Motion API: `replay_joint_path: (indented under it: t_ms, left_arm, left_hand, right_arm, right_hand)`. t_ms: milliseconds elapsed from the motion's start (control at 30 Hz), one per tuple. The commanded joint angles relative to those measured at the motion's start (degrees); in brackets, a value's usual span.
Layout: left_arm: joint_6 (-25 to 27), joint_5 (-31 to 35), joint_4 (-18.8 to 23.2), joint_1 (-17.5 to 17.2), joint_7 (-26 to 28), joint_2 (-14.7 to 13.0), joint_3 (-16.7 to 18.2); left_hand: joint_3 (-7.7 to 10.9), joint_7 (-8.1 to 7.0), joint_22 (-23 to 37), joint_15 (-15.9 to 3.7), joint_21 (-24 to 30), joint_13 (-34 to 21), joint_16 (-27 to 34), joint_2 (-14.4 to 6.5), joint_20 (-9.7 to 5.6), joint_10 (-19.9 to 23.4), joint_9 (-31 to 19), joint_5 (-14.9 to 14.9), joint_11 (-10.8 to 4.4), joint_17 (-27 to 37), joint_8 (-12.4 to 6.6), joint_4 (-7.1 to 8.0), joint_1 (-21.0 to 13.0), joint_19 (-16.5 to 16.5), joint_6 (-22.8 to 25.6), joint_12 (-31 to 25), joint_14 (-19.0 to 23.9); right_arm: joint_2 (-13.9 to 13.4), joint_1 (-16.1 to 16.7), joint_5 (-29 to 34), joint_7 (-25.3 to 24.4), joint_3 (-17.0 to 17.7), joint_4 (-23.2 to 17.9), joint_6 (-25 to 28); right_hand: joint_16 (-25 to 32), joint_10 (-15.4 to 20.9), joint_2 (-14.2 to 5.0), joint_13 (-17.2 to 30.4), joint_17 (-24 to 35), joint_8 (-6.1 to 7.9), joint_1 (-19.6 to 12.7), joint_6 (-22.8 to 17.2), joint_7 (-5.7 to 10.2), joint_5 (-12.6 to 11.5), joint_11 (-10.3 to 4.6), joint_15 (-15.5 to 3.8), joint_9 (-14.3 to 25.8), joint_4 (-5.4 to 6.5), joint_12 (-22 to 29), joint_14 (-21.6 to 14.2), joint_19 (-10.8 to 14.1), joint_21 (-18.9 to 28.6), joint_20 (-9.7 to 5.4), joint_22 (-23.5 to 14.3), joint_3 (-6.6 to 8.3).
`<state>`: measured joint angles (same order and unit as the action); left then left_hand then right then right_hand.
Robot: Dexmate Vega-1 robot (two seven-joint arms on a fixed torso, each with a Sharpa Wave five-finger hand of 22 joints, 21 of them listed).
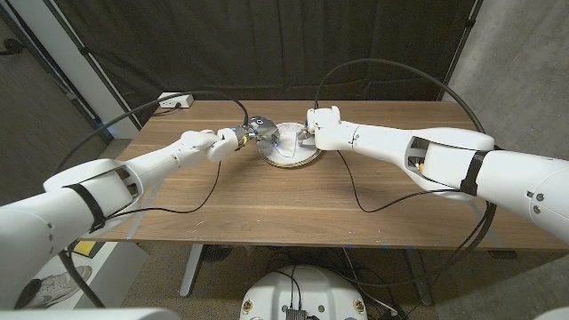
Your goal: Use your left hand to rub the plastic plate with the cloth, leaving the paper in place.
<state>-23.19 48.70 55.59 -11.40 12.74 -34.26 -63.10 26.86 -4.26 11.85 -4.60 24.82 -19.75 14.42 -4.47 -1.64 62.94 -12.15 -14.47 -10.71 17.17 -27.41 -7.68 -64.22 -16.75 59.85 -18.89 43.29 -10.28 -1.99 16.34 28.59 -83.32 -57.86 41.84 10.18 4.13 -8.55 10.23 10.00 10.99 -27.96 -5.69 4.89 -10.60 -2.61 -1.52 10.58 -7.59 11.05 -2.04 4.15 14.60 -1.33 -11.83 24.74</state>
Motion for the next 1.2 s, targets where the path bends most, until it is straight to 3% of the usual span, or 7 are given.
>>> replay_joint_path:
  t_ms: [33, 333, 667, 867, 1200]
  left_arm:
    - [-9.35, -3.71, 11.76, -5.57, -9.14, -4.94, 6.2]
    - [-15.99, -8.64, 15.17, -9.83, -16.66, -5.32, 12.01]
    - [-13.55, -2.16, 13.92, -10.41, -16.27, -4.19, 15.29]
    - [-10.08, 1.94, 11.19, -9.12, -14.88, -3.91, 14.87]
    - [-1.91, 7.61, 1.23, -3.78, -10.71, -1.05, 10.29]
  left_hand:
    - [-0.16, 0.97, 0.16, -9.28, 0.25, -0.35, -0.02, -1.17, 0.18, 0.54, -2.4, -0.51, -0.45, 0.27, -0.76, -0.01, -1.17, 0.16, 0.59, -0.52, 0.36]
    - [-0.58, 1.1, 0.19, -9.28, 0.33, -0.86, 0.03, -1.25, 0.24, 0.45, -2.49, -0.74, -0.42, 0.71, -1.04, -0.01, -1.5, 0.2, 0.7, -0.71, 0.45]
    - [-0.87, 1.14, 0.2, -9.26, 0.4, -1.29, -0.01, -1.41, 0.22, 0.38, -2.56, -0.92, -0.39, 1.03, -1.15, 0.09, -1.72, 0.21, 0.5, -0.88, 0.46]
    - [-1.06, 1.28, 0.2, -9.27, 0.45, -1.54, -0.05, -1.44, 0.25, 0.39, -2.56, -1.02, -0.39, 1.21, -1.26, 0.11, -1.84, 0.2, 0.55, -0.99, 0.45]
    - [-1.41, 1.26, 0.21, -9.28, 0.54, -1.98, -0.07, -1.57, 0.16, 0.4, -2.53, -1.15, -0.38, 1.57, -1.36, 0.19, -2.08, 0.19, 0.43, -1.18, 0.53]
  right_arm:
    - [0.67, -0.11, 0.34, 0.11, 0.02, 1.28, -1.04]
    - [0.96, 0.13, 0.44, -0.08, 0.31, 1.71, -1.33]
    - [0.47, 0.49, 0.51, 0.04, 0.4, 0.46, -0.07]
    - [0.22, 0.61, 0.2, -0.08, 0.57, 0.26, -0.33]
    - [0.91, 0.22, 0.18, 0.44, 0.46, 2.33, -2.1]
  right_hand:
    - [0.38, 0.49, 0.08, 0.25, 0.26, 0.34, -0.51, -0.21, -0.16, 0.06, -0.02, -1.12, 0.23, -0.01, 0.29, 0.23, -0.06, 0.27, 0.01, -0.22, -0.32]
    - [0.39, 0.48, 0.1, 0.25, 0.26, 0.32, -0.59, -0.11, -0.11, 0.07, -0.09, -1.1, 0.24, -0.06, 0.32, 0.24, -0.07, 0.28, 0.01, -0.21, -0.44]
    - [0.38, 0.47, 0.16, 0.25, 0.26, 0.35, -0.68, -0.1, -0.21, 0.09, -0.09, -1.09, 0.23, -0.12, 0.34, 0.27, -0.08, 0.29, 0.03, -0.21, -0.57]
    - [0.38, 0.45, 0.21, 0.25, 0.25, 0.33, -0.72, -0.02, -0.24, 0.1, -0.06, -1.03, 0.23, -0.16, 0.34, 0.26, -0.08, 0.3, 0.07, -0.2, -0.65]
    - [0.34, 0.4, 0.28, 0.25, 0.24, 0.3, -0.8, 0.14, -0.27, 0.12, -0.18, -1.14, 0.23, -0.23, 0.34, 0.37, -0.12, 0.3, 0.06, -0.2, -0.76]
